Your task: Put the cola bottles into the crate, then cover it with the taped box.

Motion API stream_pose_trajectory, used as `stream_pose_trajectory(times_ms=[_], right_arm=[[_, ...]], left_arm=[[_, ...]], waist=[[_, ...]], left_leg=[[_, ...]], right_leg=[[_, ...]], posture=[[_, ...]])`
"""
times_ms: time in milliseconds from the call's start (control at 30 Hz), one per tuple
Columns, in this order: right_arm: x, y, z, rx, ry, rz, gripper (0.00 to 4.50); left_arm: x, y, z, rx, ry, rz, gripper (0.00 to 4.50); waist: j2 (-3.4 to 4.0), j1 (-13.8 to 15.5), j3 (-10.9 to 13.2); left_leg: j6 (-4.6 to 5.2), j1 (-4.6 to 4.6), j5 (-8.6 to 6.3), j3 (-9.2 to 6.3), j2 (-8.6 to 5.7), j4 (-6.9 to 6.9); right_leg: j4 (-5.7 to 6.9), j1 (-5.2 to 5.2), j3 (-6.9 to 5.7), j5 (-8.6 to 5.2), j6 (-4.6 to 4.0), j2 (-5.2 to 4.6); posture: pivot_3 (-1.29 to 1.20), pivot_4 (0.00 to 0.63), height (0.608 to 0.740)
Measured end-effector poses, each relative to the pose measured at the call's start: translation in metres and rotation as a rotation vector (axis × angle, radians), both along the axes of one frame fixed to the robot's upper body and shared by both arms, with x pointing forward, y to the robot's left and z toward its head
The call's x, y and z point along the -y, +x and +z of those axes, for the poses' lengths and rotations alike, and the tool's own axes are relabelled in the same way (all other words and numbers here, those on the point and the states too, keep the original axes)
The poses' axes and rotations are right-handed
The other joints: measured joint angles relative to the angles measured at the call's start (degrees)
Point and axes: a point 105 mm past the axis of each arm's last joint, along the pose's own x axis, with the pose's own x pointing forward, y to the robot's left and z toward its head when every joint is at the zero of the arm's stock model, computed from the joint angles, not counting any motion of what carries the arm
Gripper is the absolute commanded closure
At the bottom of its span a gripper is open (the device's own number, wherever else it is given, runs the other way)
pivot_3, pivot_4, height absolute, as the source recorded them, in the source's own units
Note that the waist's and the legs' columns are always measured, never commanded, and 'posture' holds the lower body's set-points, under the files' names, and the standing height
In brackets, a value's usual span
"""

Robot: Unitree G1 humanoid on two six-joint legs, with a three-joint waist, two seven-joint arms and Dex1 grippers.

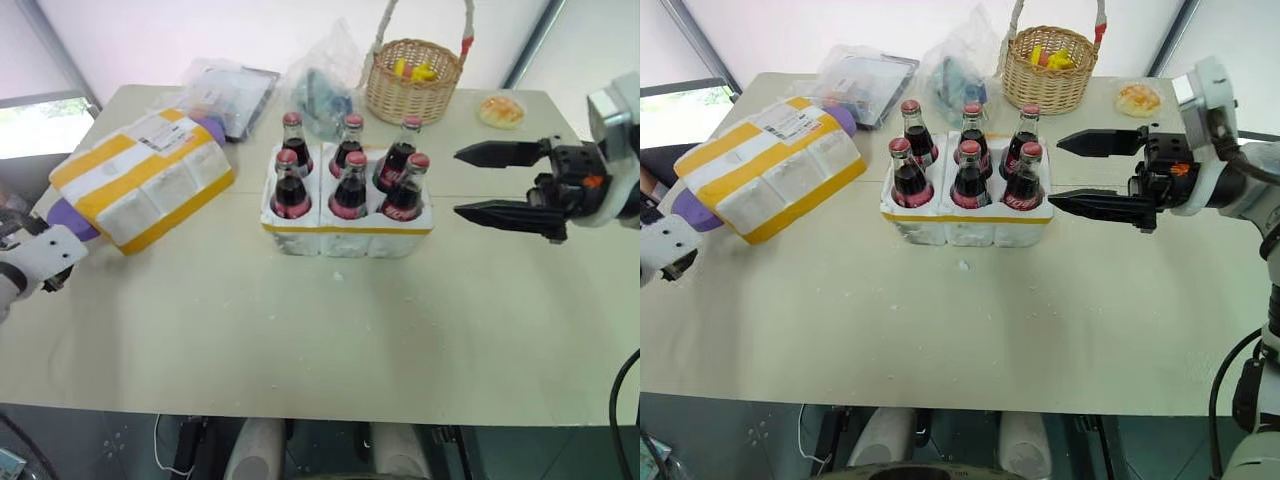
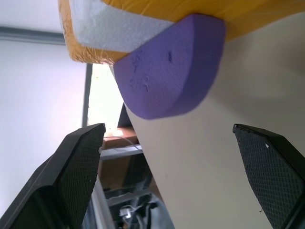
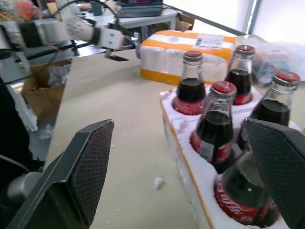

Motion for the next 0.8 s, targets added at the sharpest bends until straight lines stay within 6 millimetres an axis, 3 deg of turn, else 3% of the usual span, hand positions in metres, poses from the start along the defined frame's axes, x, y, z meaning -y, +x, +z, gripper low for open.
stream_pose_trajectory(times_ms=[233, 567, 700, 800], right_arm=[[-0.001, -0.009, 0.014, 0.016, 0.033, 0.013, 0.05], [0.0, -0.01, 0.017, 0.019, 0.046, -0.004, 0.05], [0.001, -0.009, 0.018, 0.024, 0.055, -0.017, 0.0], [0.002, -0.009, 0.018, 0.025, 0.06, -0.022, 0.0]], left_arm=[[0.001, 0.025, -0.021, 0.019, 0.027, -0.009, 0.0], [-0.007, 0.038, -0.023, 0.119, 0.139, 0.031, 0.0], [-0.008, 0.04, -0.022, 0.124, 0.148, 0.032, 1.28], [-0.007, 0.043, -0.018, 0.143, 0.155, 0.025, 2.89]], waist=[[-0.06, -0.2, -0.05], [-0.09, -0.01, -0.07], [-0.09, 0.0, -0.07], [-0.09, -0.01, -0.07]], left_leg=[[0.0, 0.03, 0.01, 0.03, 0.03, 0.04], [0.0, 0.01, 0.01, 0.04, 0.01, 0.12], [0.0, 0.01, 0.01, 0.04, 0.01, 0.13], [0.0, 0.01, 0.01, 0.04, 0.01, 0.13]], right_leg=[[0.12, -0.02, 0.01, 0.02, 0.03, 0.03], [0.13, 0.01, 0.01, 0.05, 0.08, 0.01], [0.14, 0.01, 0.0, 0.05, 0.08, 0.01], [0.14, 0.01, 0.01, 0.05, 0.08, 0.01]], posture=[[0.0, 0.15, 0.737], [0.0, 0.15, 0.737], [0.0, 0.15, 0.737], [0.0, 0.15, 0.737]])
